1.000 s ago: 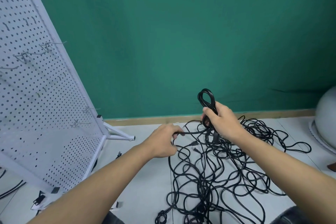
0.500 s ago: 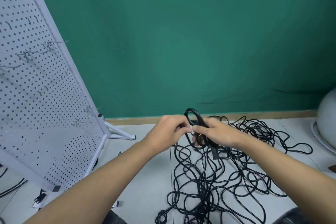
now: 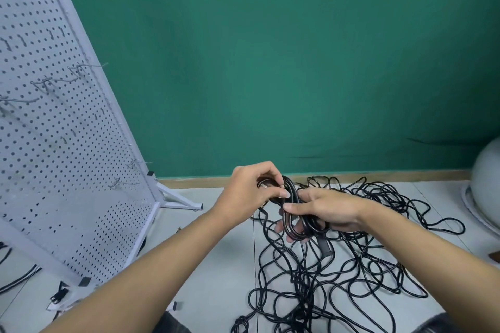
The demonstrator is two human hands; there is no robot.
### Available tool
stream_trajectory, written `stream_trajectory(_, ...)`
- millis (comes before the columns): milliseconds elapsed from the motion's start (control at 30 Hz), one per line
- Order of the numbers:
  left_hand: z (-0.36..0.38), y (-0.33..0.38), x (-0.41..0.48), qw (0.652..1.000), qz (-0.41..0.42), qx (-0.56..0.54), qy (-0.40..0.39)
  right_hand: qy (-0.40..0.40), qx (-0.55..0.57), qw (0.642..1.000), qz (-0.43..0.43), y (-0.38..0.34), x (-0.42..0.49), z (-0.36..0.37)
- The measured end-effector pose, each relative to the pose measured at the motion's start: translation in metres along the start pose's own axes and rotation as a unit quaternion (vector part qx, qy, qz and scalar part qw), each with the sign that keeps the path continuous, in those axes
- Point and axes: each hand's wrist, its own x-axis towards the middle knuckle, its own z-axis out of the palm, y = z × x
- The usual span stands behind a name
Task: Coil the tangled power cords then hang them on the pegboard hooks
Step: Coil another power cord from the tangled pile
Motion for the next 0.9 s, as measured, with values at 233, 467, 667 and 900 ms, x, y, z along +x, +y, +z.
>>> stream_trajectory(233,0.004,0.0,-0.004,0.997,0.068,0.027,0.028,0.012,-0.01,1.0,-0.01,-0.004,-0.002,0.005)
stream_trajectory(467,-0.003,-0.003,-0.006,0.984,0.103,0.121,0.083,0.105,-0.169,0.979,-0.041,-0.01,0.007,0.011)
stream_trajectory(667,-0.008,-0.008,-0.012,0.994,-0.032,0.059,0.091,0.188,-0.277,0.939,-0.078,-0.01,0.002,-0.006)
stream_trajectory(900,-0.019,-0.016,-0.009,0.984,-0.116,-0.133,0.033,0.212,-0.272,0.933,-0.101,0.002,0.008,-0.007)
